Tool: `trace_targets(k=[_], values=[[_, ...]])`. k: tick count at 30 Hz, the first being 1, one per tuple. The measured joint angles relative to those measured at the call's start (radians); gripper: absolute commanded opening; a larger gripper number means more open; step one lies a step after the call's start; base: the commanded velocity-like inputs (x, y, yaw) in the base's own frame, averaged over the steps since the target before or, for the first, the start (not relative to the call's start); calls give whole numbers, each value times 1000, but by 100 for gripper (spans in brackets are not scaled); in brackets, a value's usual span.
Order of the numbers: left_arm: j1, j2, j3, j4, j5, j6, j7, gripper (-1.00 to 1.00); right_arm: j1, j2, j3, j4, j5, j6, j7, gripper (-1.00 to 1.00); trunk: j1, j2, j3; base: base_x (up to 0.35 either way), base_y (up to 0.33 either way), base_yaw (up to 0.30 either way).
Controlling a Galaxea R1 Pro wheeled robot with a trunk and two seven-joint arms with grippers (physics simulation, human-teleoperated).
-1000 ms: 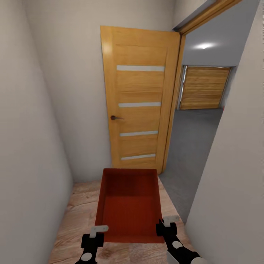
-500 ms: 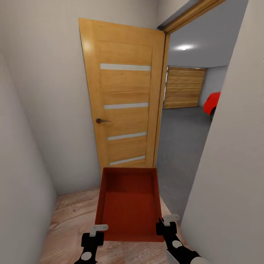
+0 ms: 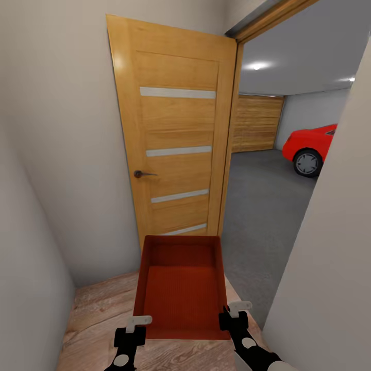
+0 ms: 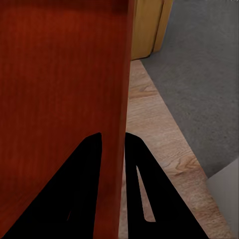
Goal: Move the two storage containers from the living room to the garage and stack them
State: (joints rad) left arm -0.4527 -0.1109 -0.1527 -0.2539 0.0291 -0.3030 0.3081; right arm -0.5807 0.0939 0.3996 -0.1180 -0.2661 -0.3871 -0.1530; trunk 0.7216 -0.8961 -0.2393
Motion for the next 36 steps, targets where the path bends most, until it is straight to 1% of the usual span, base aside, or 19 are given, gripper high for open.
trace_targets(k=[12, 36], values=[[0, 0, 1, -5, -5, 8, -1, -100, 0, 0, -2, 2, -3, -1, 1, -100, 0, 0, 0, 250, 193, -259], [0, 0, 0, -2, -2, 4, 0, -100, 0, 0, -2, 1, 0, 0, 1, -100, 0, 0, 0, 250, 193, -275]])
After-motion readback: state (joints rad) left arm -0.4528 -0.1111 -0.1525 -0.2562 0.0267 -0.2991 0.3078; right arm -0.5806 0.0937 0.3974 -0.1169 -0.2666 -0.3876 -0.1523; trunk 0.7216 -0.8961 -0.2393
